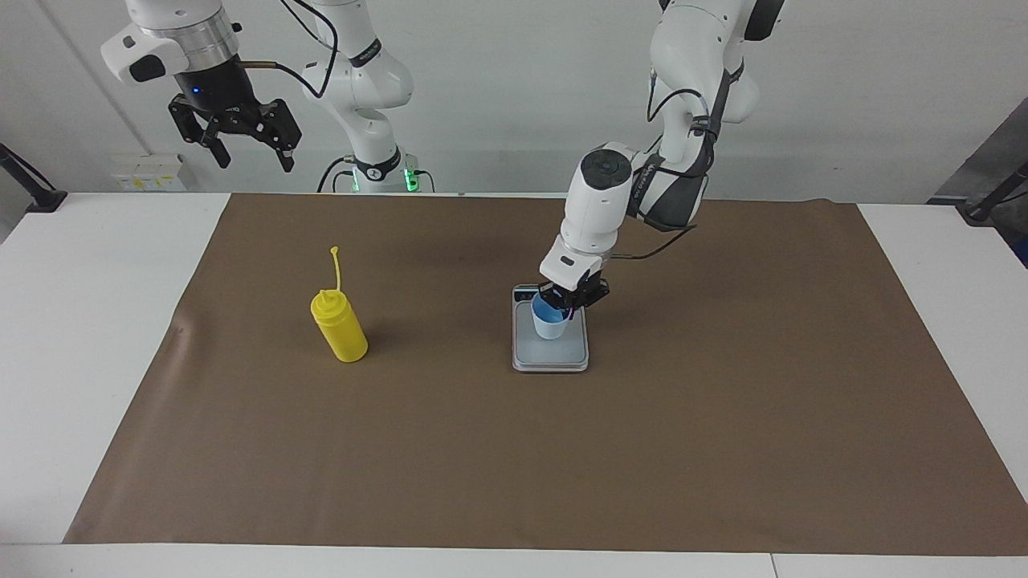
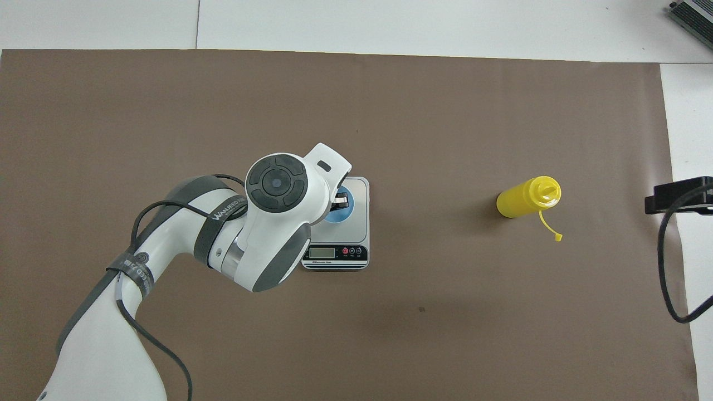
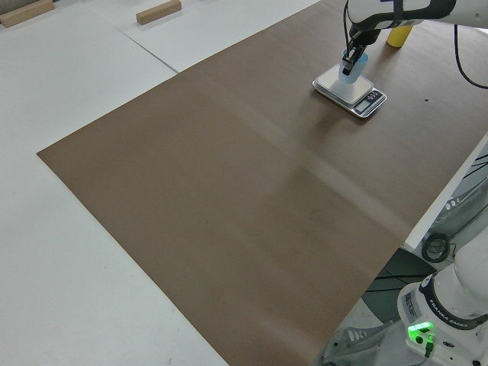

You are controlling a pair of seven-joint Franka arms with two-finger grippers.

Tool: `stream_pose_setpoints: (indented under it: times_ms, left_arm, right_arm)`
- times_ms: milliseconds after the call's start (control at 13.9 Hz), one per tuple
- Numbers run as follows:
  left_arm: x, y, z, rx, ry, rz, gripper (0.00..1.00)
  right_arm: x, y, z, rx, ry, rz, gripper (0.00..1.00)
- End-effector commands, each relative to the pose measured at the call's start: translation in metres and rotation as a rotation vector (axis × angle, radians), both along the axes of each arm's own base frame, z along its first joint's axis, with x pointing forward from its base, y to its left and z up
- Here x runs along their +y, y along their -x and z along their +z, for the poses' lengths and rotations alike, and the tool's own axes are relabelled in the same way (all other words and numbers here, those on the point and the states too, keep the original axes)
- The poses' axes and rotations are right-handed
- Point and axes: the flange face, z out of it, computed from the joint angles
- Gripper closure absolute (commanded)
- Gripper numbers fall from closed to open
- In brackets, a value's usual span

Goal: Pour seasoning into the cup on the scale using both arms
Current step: 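Lift the blue cup with the left gripper and carry it over the scale, then lower the blue cup onto the scale and open the left gripper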

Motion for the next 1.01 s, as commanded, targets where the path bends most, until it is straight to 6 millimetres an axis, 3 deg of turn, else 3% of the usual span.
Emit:
stream_pose_setpoints:
  times_ms: [0,144,216,288,431,575,791,934]
  left_arm:
    - [0.0,0.002,-0.006,-0.035,0.0,0.01,1.0]
    - [0.001,0.002,-0.005,-0.036,-0.001,0.01,1.0]
    - [0.001,0.002,-0.006,-0.035,-0.002,0.006,0.44]
    - [0.004,0.0,-0.005,-0.036,-0.003,0.006,0.0]
    - [0.004,-0.001,0.0,-0.037,-0.012,0.003,0.0]
    - [0.021,-0.009,0.023,-0.053,-0.028,0.012,0.0]
    - [0.08,-0.028,0.073,-0.05,-0.054,-0.02,0.0]
    - [0.116,-0.035,0.089,-0.036,-0.074,-0.075,0.0]
  right_arm:
    - [-0.002,0.006,-0.001,0.006,-0.019,0.021,0.0]
    - [-0.002,0.006,-0.001,0.006,-0.019,0.021,0.0]
    - [-0.002,0.006,-0.001,0.006,-0.018,0.02,0.0]
    - [-0.002,0.006,-0.001,0.006,-0.019,0.021,0.0]
    - [-0.002,0.006,-0.001,0.005,-0.019,0.021,0.0]
    - [-0.002,0.007,0.001,0.003,-0.018,0.02,0.0]
    - [-0.002,0.01,0.005,-0.004,-0.019,0.021,0.0]
    - [-0.002,0.01,0.005,-0.006,-0.019,0.021,0.0]
